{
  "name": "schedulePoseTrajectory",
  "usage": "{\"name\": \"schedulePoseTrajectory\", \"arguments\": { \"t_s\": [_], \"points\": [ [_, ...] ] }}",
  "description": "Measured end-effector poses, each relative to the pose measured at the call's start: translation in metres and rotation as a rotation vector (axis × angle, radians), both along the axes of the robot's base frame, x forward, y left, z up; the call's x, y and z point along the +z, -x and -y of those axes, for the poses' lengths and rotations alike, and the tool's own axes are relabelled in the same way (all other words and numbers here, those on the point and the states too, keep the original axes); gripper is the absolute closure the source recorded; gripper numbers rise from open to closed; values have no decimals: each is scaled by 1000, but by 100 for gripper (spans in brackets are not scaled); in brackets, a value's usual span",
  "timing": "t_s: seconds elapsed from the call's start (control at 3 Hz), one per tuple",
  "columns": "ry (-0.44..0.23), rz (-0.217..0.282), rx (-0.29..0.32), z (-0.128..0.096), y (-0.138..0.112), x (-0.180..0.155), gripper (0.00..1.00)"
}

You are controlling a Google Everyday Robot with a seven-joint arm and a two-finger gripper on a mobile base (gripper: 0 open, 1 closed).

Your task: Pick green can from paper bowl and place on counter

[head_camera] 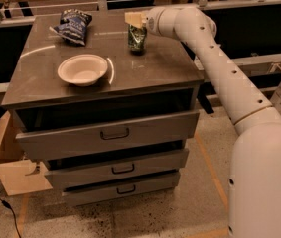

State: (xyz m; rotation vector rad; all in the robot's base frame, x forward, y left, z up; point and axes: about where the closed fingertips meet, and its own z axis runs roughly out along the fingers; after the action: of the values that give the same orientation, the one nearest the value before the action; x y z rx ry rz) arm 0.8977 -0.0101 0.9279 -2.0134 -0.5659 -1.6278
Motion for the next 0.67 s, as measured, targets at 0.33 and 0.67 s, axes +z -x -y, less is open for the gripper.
{"name": "schedulePoseTrajectory", "arguments": {
  "t_s": [0.33, 0.67],
  "points": [
    [0, 0, 0, 0, 0, 0, 5],
    [1, 17, -30, 1, 7, 0, 0]
  ]
}}
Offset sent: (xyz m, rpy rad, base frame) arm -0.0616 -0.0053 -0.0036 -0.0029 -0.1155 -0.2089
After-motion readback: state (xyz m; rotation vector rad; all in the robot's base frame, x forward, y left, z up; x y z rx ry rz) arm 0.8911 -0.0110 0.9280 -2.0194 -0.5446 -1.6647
